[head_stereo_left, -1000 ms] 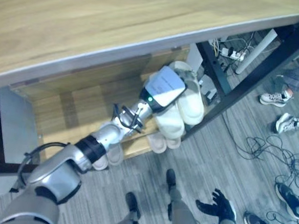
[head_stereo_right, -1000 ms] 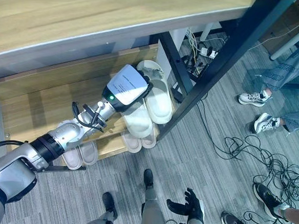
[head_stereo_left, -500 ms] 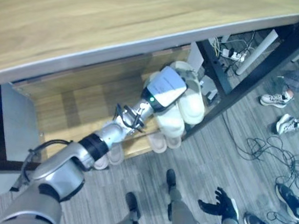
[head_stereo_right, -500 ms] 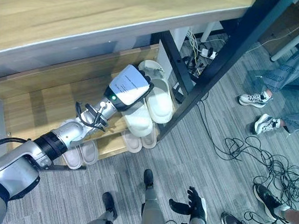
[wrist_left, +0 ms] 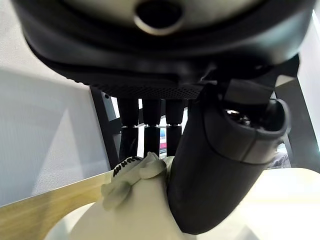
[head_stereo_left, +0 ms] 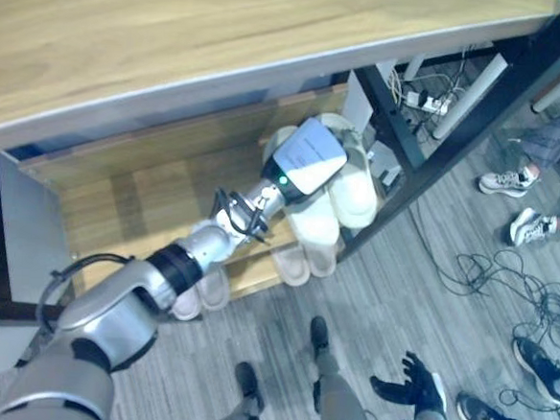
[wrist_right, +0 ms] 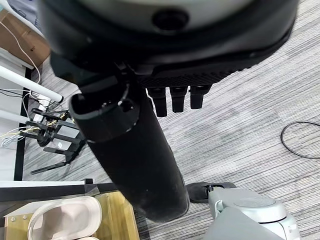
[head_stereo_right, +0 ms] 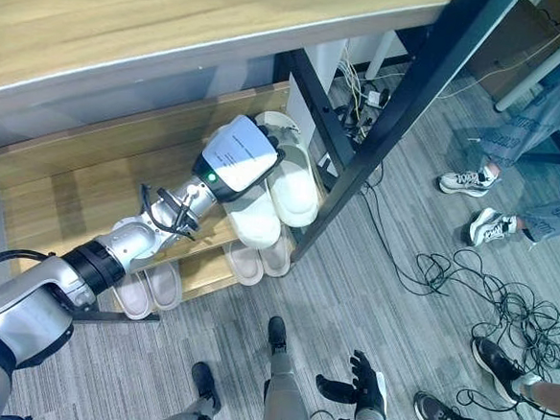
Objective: Arrange the slippers neatly on the shoe rack.
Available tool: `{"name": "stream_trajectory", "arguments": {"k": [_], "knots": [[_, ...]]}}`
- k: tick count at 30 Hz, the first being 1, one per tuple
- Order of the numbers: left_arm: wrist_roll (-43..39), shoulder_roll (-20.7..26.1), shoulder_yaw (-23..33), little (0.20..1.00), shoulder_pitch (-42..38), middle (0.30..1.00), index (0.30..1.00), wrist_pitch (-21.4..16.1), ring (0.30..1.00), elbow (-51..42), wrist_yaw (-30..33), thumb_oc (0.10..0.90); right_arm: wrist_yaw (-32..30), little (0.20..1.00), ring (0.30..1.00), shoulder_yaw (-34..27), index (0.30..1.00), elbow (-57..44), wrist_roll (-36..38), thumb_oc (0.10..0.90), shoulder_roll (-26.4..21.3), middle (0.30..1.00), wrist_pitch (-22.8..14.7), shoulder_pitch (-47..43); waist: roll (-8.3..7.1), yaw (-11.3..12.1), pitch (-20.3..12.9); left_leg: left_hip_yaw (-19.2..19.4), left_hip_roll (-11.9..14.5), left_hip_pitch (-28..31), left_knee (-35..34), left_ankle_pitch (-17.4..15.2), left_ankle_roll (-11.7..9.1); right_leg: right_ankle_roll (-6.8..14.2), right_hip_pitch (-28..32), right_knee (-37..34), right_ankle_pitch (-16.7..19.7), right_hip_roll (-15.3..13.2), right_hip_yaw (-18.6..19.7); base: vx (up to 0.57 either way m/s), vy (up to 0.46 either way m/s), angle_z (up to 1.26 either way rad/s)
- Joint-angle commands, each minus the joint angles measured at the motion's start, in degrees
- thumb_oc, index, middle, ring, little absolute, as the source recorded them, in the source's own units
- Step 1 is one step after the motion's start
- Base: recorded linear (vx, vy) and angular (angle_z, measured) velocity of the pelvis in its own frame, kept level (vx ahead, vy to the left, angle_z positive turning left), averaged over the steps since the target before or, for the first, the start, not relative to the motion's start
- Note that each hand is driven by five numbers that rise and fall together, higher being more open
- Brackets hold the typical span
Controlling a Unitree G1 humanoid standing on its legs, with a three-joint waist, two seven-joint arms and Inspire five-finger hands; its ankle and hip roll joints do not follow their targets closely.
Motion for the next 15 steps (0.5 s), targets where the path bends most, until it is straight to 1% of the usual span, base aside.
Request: {"name": "stream_trajectory", "arguments": {"k": [1,9,15], "knots": [[-1.09,-4.40,5.19,0.900,-13.76,0.900,0.900,0.82,0.900,1.28,5.25,0.800,-1.46,0.900,0.900,-1.83,0.900,-1.84,1.17,0.800,-5.55,0.900,-2.66,-3.78,6.49,0.57,-0.41,-8.16,2.20,-1.80,-0.53,-3.99,-0.88,1.86,8.08,2.87,-15.95,4.46,-3.17,0.00,0.000,0.00],[-2.49,-2.98,5.68,0.900,-15.86,0.900,0.900,1.36,0.900,2.57,3.97,0.800,-0.69,0.900,0.900,-1.30,0.900,-2.67,1.17,0.800,-5.42,0.900,-2.41,-3.66,6.72,0.72,-0.86,-7.85,2.37,-1.18,-0.53,-4.12,-0.91,1.77,8.49,2.77,-16.25,4.71,-3.06,0.00,-0.004,-0.02],[-2.88,-1.73,7.28,0.900,-14.80,0.900,0.900,2.19,0.900,2.18,3.32,0.800,0.26,0.900,0.900,-1.01,0.900,-2.88,2.06,0.800,-4.59,0.900,-2.13,-2.95,6.89,1.06,-1.22,-7.99,2.41,-0.54,-0.53,-4.22,-0.92,1.63,9.22,2.75,-16.55,4.87,-3.33,-0.01,-0.017,-0.04]]}}
